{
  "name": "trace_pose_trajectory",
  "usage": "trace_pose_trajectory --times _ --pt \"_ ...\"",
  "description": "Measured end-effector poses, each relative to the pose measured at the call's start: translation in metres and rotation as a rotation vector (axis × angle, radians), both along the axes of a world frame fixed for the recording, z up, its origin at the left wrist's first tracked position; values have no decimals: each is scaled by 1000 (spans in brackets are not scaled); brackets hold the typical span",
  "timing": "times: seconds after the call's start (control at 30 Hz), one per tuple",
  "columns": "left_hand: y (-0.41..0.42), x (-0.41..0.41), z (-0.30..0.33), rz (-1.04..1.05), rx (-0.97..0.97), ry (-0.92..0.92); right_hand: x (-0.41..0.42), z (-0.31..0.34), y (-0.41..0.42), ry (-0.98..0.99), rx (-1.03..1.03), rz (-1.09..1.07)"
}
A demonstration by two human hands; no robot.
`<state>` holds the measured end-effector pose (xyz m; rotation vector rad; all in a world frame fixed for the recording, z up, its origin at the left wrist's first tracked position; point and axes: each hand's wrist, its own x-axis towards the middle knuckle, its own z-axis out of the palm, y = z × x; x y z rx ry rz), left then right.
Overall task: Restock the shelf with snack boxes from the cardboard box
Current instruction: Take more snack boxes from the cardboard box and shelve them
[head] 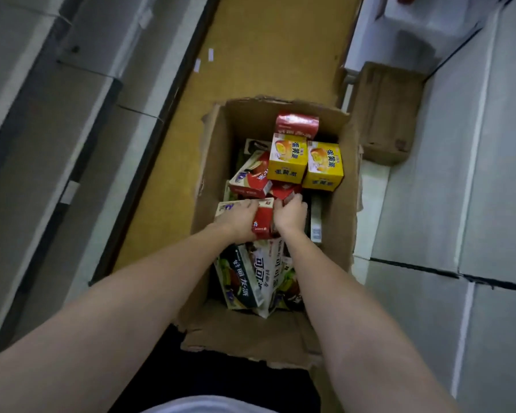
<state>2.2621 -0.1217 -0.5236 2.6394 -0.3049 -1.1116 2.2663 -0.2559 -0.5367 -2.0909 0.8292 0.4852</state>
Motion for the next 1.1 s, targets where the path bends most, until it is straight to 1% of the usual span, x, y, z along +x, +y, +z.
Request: trace_pose_trajectory --times 0.07,0.2,0.33,0.4,0.53,0.7,0.77,0.83,0.93,1.0,1.1 --pt "-4 -3 -10 -25 46 -8 9 -5 -2 50 50 -107" --pt "-12 -6 -16 -60 87 -23 22 -17 -8 102 145 -243" --pt "-17 -14 -20 -123 172 -9 24 -17 -10 139 213 -334" --pt "-19 -19 -20 -123 183 -16 23 -17 -10 150 257 -373" --pt "-16 -25 -8 -55 96 -26 18 -14 -17 170 348 -410" --pt "-2 -35 24 151 -125 -90 7 26 -18 169 440 -422" --pt "4 -43 40 203 -176 -93 -1 44 -16 179 471 -435" --pt "9 -52 56 292 -219 -108 -13 62 -16 171 460 -437" --pt "18 -66 77 429 -265 -164 -35 83 -17 131 378 -385" --pt "26 -78 90 457 -314 -211 -55 99 -12 109 322 -309" --pt "41 -100 114 498 -401 -310 -88 132 11 24 159 -173"
